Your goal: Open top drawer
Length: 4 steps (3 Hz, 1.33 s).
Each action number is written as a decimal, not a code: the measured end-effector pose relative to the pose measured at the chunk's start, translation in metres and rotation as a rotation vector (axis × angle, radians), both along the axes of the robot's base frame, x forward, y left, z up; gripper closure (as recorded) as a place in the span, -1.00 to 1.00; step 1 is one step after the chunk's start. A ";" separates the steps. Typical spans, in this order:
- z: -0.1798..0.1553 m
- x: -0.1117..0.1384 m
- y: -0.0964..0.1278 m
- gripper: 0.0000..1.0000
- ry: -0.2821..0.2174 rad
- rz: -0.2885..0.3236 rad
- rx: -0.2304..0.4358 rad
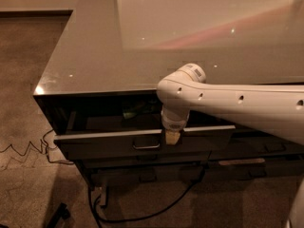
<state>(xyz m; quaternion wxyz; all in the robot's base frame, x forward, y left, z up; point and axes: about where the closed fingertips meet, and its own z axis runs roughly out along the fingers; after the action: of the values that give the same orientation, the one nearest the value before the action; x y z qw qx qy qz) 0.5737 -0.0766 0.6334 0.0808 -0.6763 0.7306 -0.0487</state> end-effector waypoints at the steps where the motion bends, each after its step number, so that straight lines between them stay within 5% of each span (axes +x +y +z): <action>1: 0.006 -0.014 -0.004 0.62 0.001 -0.019 -0.014; 4: 0.010 -0.007 0.006 -0.77 -0.015 0.000 -0.009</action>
Offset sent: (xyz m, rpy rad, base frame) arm -0.0138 -0.0043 0.0059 -0.0141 0.0014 -0.0186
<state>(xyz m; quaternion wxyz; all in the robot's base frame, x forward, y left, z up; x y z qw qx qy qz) 0.5667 -0.0711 0.6437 0.0829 -0.6764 0.7296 -0.0571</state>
